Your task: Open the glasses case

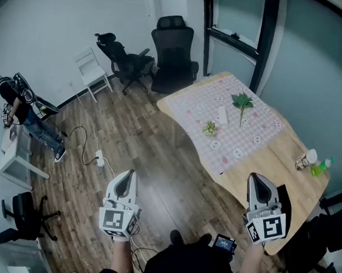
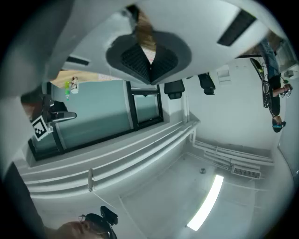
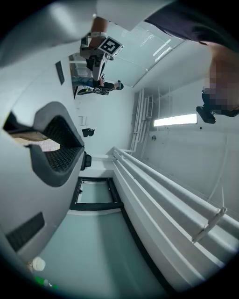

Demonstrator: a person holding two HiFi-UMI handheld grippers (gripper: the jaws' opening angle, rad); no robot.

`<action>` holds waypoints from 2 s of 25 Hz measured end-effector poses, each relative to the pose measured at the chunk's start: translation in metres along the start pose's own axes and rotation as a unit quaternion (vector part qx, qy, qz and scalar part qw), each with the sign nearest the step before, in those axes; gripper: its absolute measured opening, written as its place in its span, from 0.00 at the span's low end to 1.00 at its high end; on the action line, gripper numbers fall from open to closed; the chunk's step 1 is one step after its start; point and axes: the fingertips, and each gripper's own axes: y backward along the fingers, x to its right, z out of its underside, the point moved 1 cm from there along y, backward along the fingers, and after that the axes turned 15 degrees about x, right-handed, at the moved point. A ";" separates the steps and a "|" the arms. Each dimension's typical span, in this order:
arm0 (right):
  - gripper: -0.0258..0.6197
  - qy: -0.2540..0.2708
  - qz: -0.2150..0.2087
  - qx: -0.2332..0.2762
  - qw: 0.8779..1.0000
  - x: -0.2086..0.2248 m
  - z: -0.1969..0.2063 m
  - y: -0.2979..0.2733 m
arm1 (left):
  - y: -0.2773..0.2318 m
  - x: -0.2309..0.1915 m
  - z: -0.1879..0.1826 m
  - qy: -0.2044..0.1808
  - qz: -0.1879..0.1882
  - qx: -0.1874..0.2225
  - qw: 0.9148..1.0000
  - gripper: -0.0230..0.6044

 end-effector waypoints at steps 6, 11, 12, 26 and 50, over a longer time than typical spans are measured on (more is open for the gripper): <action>0.06 0.003 -0.006 0.005 1.000 0.012 0.003 -0.003 | -0.007 0.015 0.002 -0.012 0.006 0.003 1.000 0.04; 0.06 -0.089 -0.033 0.024 0.995 0.019 0.011 0.009 | -0.012 0.028 0.004 -0.018 0.012 -0.005 1.000 0.04; 0.06 -0.080 -0.032 0.018 0.996 0.023 0.015 0.014 | -0.015 0.032 0.004 -0.020 0.012 -0.008 1.000 0.04; 0.06 -0.081 -0.002 -0.013 0.997 0.062 0.061 0.029 | -0.053 0.054 0.010 -0.024 0.021 -0.011 0.999 0.03; 0.06 -0.014 0.029 -0.051 0.998 0.142 0.113 -0.187 | -0.305 0.017 0.080 0.061 0.148 0.024 0.987 0.03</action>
